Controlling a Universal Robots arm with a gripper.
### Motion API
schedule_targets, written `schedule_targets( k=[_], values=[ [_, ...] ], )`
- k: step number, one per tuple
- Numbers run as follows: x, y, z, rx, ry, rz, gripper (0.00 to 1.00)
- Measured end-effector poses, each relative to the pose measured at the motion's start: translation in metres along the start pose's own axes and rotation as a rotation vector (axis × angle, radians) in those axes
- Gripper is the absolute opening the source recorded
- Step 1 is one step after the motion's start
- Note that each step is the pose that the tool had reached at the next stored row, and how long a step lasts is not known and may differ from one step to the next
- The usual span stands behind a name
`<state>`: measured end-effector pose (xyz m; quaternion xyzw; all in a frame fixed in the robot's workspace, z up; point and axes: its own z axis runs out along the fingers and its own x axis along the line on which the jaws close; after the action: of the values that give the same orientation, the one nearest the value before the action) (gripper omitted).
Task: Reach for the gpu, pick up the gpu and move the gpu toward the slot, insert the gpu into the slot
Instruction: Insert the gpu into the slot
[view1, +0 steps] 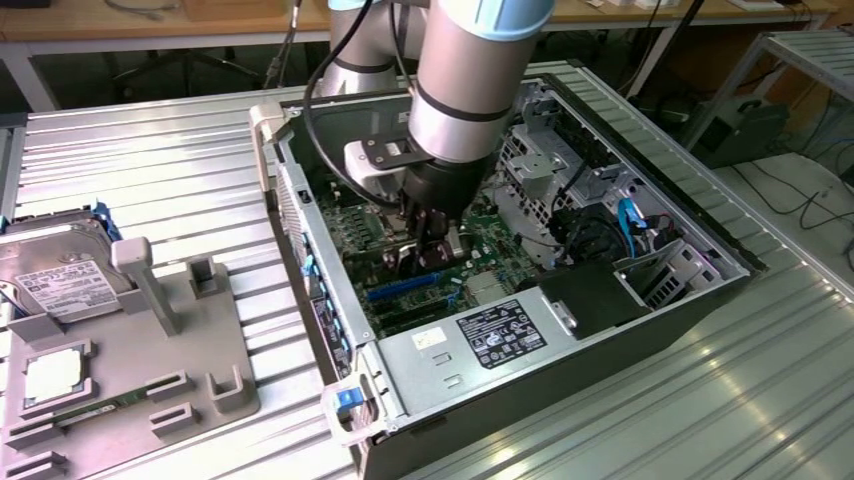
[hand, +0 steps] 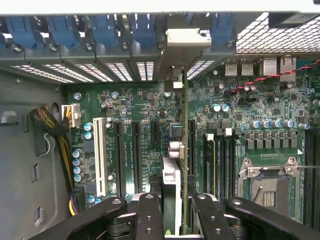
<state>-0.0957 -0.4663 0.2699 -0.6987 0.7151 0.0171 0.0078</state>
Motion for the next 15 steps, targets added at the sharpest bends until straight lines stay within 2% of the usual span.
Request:
schedule_targets(
  k=[11,15],
  values=[
    [-0.0005,0.0022,0.0082,-0.0014,-0.0002,0.000,0.28],
    [-0.0008,0.0024,0.0105,-0.0013,-0.0021,0.000,0.28]
  ],
)
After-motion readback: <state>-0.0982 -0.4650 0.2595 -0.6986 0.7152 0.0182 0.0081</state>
